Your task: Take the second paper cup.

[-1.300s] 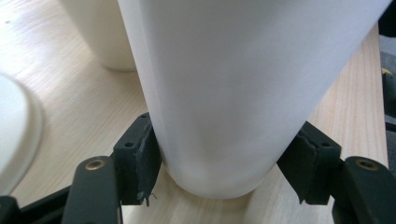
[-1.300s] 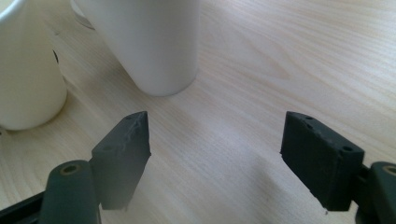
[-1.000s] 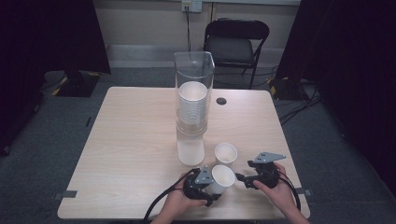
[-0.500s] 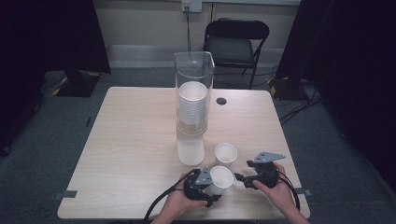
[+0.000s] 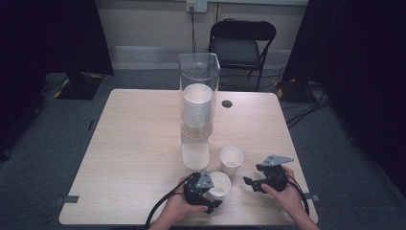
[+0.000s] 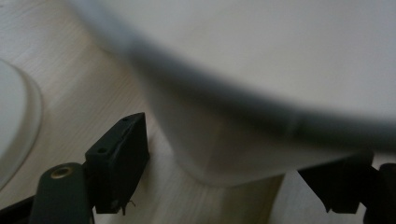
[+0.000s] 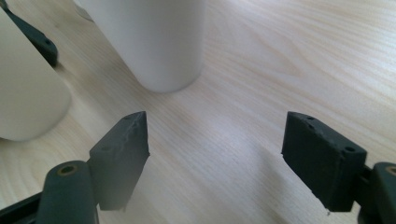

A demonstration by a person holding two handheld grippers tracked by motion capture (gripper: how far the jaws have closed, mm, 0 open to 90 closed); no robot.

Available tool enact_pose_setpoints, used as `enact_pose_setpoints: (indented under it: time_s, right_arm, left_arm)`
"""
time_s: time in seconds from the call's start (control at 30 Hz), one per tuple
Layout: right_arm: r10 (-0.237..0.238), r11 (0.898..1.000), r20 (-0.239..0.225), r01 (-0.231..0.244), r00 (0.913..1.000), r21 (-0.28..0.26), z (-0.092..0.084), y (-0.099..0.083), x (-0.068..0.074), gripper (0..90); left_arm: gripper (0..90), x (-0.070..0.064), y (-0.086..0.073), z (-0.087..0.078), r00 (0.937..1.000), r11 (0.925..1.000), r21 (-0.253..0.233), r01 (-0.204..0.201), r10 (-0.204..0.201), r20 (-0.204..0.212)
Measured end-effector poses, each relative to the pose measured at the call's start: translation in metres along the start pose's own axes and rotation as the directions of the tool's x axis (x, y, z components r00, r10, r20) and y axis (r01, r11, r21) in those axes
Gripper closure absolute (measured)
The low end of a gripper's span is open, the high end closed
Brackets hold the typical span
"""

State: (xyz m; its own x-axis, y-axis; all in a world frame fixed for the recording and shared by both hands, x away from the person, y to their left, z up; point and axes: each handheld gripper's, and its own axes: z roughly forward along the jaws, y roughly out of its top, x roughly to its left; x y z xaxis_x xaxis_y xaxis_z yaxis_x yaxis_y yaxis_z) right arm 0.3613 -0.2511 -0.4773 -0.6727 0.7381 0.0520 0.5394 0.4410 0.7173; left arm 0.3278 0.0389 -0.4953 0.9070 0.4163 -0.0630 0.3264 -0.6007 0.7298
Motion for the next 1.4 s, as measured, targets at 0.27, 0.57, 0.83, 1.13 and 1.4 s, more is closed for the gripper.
enact_pose_setpoints:
  time_s: [0.27,0.57,0.83,1.13,1.4]
  right_arm:
    - [0.026,0.999,0.006,-0.026,0.9996,0.025,0.004,-0.004,-0.009,19.7]
    - [0.021,0.999,0.027,-0.022,0.9994,0.048,0.010,-0.006,-0.011,16.3]
    - [-0.004,0.999,0.042,0.002,0.9991,0.051,0.012,-0.008,-0.011,15.2]
    - [-0.009,0.999,0.043,0.007,0.9990,0.048,0.015,-0.006,-0.013,15.2]
    - [-0.022,0.999,0.049,0.020,0.9985,0.049,0.014,-0.007,-0.012,15.1]
  left_arm:
    - [17.8,0.009,-0.012,-0.018,0.9991,0.9989,-0.022,0.042,-0.042,-0.005]
    - [16.3,0.023,-0.020,-0.037,0.9968,0.9964,-0.035,0.078,-0.079,-0.017]
    - [16.3,0.029,-0.026,-0.056,0.9955,0.9959,-0.026,0.086,-0.087,-0.038]
    - [16.2,0.039,-0.034,-0.071,0.9932,0.9943,-0.034,0.101,-0.103,-0.055]
    - [16.1,0.050,-0.041,-0.083,0.9888,0.9910,-0.051,0.124,-0.128,-0.077]
